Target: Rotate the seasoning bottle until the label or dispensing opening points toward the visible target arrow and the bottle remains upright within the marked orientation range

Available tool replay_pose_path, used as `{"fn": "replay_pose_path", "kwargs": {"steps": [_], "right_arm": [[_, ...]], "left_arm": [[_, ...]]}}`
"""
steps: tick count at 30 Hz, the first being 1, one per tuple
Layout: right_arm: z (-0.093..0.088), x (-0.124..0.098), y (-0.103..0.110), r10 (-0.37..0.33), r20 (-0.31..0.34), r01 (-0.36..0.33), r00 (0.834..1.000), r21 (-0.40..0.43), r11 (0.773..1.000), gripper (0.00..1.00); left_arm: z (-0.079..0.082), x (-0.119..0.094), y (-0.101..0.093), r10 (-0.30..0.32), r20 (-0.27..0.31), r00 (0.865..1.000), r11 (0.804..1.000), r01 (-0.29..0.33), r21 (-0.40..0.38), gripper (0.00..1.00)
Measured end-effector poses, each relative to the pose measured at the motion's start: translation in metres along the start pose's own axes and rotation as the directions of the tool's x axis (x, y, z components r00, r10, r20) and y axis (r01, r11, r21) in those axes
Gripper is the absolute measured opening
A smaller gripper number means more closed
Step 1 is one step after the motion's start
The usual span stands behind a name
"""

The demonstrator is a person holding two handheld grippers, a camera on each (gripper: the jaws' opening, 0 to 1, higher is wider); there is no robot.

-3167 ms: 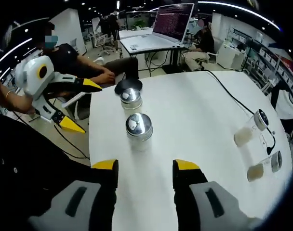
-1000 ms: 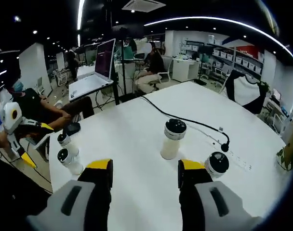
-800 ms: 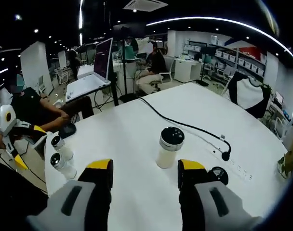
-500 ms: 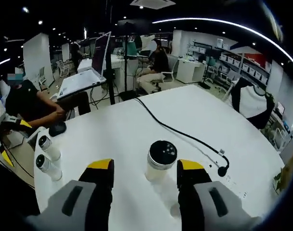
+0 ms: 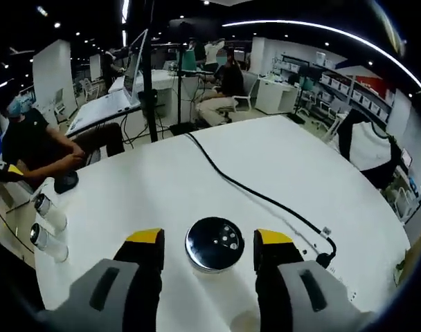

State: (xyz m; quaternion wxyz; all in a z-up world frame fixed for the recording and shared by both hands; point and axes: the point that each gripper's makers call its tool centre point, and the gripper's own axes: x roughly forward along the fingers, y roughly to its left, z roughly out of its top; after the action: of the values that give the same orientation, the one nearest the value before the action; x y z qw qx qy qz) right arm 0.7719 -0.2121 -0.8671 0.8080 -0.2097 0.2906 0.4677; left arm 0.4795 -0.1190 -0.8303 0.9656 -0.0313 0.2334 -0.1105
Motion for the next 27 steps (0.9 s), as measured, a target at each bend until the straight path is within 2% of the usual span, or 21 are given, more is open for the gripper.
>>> {"fn": "replay_pose_path", "kwargs": {"steps": [2, 4, 8, 12, 18, 24, 27], "right_arm": [[-0.003, 0.003, 0.000, -0.006, -0.001, 0.006, 1.000, -0.013, 1.000, 0.50], [-0.005, 0.011, -0.004, -0.008, -0.010, 0.008, 1.000, -0.029, 1.000, 0.50], [-0.001, 0.012, -0.010, -0.005, 0.005, 0.006, 1.000, -0.018, 1.000, 0.48], [0.003, 0.018, -0.010, 0.015, 0.022, -0.015, 1.000, -0.003, 1.000, 0.40], [-0.004, 0.022, -0.009, 0.020, 0.004, -0.020, 1.000, 0.000, 1.000, 0.40], [-0.005, 0.026, -0.006, 0.044, -0.002, -0.044, 0.999, 0.058, 0.997, 0.40], [-0.003, 0.026, -0.006, 0.048, -0.006, -0.048, 0.999, 0.040, 0.998, 0.39]], "left_arm": [[0.005, 0.001, -0.007, -0.041, 0.048, 0.998, 0.999, 0.042, -0.028, 0.89], [0.002, 0.001, -0.007, -0.036, 0.033, 0.999, 0.999, 0.038, -0.039, 0.90], [-0.002, 0.003, -0.011, -0.042, 0.008, 0.999, 0.999, 0.042, -0.020, 0.90], [-0.001, 0.003, -0.010, -0.034, 0.014, 0.999, 0.999, 0.035, -0.030, 0.87], [-0.002, 0.002, -0.007, -0.026, -0.001, 1.000, 0.999, 0.026, -0.031, 0.86], [-0.004, 0.002, -0.002, -0.011, -0.016, 1.000, 0.999, 0.010, -0.040, 0.86], [-0.004, 0.002, -0.002, -0.010, -0.015, 1.000, 0.999, 0.010, -0.044, 0.85]]}}
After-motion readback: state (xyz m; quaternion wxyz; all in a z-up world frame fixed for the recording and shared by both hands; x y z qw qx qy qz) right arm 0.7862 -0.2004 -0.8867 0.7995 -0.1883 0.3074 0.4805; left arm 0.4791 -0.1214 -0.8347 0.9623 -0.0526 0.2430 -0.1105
